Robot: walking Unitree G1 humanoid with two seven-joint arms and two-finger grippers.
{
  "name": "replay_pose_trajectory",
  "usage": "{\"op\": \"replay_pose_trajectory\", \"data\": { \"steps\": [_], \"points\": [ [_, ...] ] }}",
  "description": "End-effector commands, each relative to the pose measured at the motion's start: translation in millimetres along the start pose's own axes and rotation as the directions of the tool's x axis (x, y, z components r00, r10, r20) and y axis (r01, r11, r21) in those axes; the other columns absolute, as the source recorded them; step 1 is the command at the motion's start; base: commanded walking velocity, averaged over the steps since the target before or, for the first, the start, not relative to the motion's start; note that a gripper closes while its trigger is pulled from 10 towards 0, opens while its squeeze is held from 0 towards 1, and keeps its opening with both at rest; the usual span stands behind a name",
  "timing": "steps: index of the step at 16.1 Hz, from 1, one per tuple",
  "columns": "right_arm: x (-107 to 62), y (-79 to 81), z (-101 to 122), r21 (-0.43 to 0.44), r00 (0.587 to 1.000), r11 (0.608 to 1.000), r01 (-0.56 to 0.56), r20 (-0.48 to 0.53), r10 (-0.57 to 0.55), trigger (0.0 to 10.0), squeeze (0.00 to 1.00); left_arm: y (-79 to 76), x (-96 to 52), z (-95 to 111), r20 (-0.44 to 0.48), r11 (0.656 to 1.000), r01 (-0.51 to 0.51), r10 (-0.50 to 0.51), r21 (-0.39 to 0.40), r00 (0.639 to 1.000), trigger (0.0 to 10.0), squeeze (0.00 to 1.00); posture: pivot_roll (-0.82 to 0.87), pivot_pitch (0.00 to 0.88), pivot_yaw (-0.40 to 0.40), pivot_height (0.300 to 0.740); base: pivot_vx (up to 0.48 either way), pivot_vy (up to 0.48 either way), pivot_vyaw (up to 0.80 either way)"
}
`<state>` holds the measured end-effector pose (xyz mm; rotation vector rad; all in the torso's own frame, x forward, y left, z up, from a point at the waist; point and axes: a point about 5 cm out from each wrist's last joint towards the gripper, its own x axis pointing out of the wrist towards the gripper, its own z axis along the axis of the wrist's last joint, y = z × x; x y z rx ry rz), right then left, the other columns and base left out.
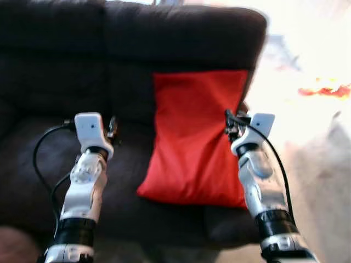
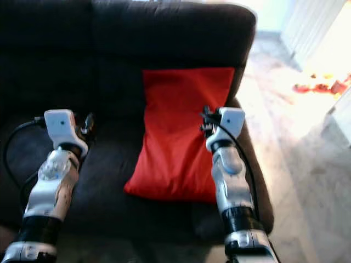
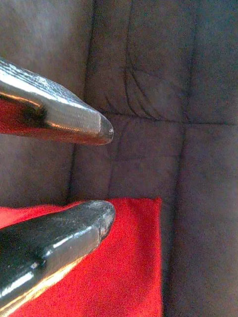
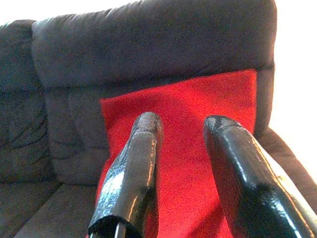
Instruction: Move the pillow to the sofa from floor
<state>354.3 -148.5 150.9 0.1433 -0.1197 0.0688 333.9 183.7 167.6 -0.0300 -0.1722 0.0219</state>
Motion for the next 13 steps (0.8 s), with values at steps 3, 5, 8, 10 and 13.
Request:
{"op": "replay_pose_trajectory", "data": {
  "steps": [3,5,8,10,13],
  "points": [
    [-1.4,-5.6,1.7,0.016,1.0,1.0,0.022,0.004,-0.022,10.0,0.0,-7.9,1.0,2.3,0.002,1.0,0.028,-0.028,0.012,1.0,10.0,0.0,0.09,0.121,-0.042,0.74,0.0,0.0,0.0],
    [-1.4,-5.2,0.1,0.027,1.0,0.999,0.018,-0.008,-0.018,10.0,0.0,-10.2,1.9,3.1,0.002,0.999,0.038,-0.038,-0.003,0.999,10.0,0.0,0.09,0.121,-0.041,0.74,0.0,0.0,-0.33],
    [-2.4,-6.3,-0.9,0.019,1.0,1.0,0.022,-0.006,-0.022,10.0,0.0,-12.9,2.4,4.2,0.005,0.999,0.045,-0.045,-0.003,0.999,10.0,0.0,0.09,0.122,-0.04,0.74,0.0,0.0,-0.63],
    [-3.8,-7.8,-2.5,0.008,1.0,1.0,0.03,-0.008,-0.03,10.0,0.0,-14.5,2.1,3.6,0.0,0.999,0.052,-0.052,-0.009,0.999,10.0,0.0,0.09,0.122,-0.039,0.74,0.0,0.0,0.0],
    [-3.6,-7.3,-2.3,0.009,1.0,1.0,0.028,-0.007,-0.028,10.0,0.0,-16.4,1.6,3.7,-0.001,0.998,0.058,-0.058,-0.01,0.998,10.0,0.0,0.09,0.122,-0.038,0.74,0.0,0.0,0.0]
  ]
}}
